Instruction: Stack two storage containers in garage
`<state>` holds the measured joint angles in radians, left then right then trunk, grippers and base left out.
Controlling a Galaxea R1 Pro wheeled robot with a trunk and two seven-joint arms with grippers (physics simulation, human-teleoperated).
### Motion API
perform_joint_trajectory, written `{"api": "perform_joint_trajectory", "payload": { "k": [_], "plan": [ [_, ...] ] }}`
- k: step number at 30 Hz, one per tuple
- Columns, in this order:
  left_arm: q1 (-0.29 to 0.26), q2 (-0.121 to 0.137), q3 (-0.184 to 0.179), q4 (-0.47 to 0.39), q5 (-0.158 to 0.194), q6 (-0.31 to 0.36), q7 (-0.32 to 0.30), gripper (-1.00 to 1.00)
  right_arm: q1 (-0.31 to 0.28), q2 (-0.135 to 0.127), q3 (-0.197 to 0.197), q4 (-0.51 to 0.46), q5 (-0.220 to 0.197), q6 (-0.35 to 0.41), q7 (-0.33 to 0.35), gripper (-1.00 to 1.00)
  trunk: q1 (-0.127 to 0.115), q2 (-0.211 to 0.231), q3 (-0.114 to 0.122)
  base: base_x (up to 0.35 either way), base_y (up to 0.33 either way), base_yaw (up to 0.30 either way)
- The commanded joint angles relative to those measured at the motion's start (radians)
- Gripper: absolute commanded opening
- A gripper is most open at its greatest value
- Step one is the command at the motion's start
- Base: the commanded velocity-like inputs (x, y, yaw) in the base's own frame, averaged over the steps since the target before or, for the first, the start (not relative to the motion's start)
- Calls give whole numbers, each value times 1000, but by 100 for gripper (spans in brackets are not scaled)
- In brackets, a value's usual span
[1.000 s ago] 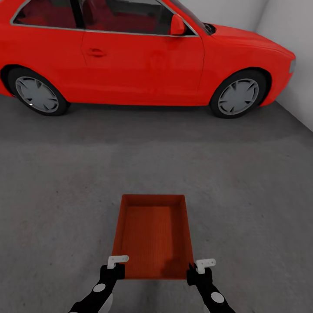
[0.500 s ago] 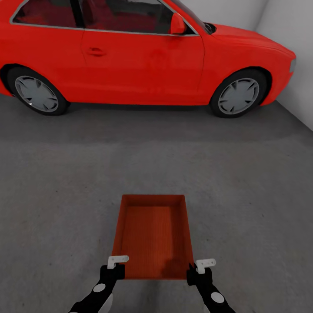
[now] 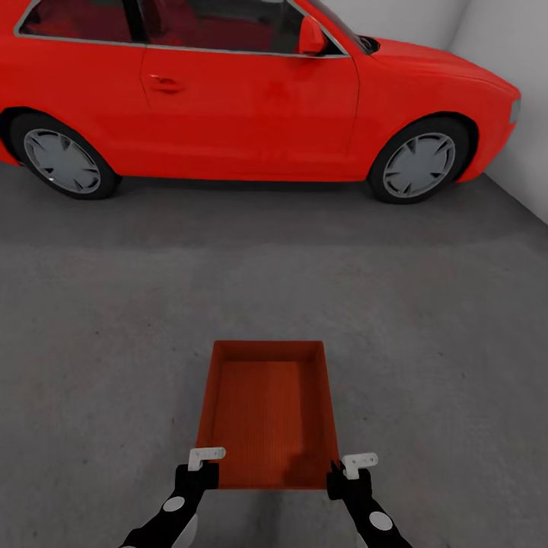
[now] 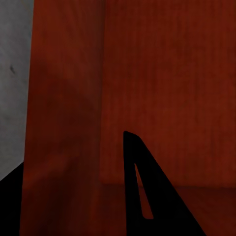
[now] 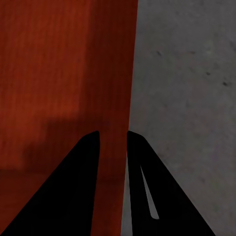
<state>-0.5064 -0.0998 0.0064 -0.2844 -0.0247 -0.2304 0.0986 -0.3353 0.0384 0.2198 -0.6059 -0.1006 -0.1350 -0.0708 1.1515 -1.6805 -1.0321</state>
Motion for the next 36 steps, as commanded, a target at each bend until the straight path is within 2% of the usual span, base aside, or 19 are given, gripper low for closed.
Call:
{"api": "perform_joint_trajectory", "payload": {
  "k": [1, 16, 25, 36],
  "plan": [
    [-1, 12, 21, -2, -4, -4, 50, -100, 0, -1, 11, 2, -11, -3, 28, -100, 4, -7, -4, 0, 0, 0],
    [-1, 12, 21, -2, -4, -4, 50, -100, -1, -2, 11, 2, -11, -3, 27, -100, 61, -112, -51, 0, 0, 0],
    [-1, 12, 21, -2, -4, -4, 50, -100, -1, -2, 11, 2, -11, -3, 26, -100, 61, -112, -51, 0, 0, 0],
    [-1, 12, 21, -2, -4, -4, 50, -100, -1, -1, 12, 2, -11, -3, 26, -100, 103, -189, -85, 0, 0, 0]
  ]
}}
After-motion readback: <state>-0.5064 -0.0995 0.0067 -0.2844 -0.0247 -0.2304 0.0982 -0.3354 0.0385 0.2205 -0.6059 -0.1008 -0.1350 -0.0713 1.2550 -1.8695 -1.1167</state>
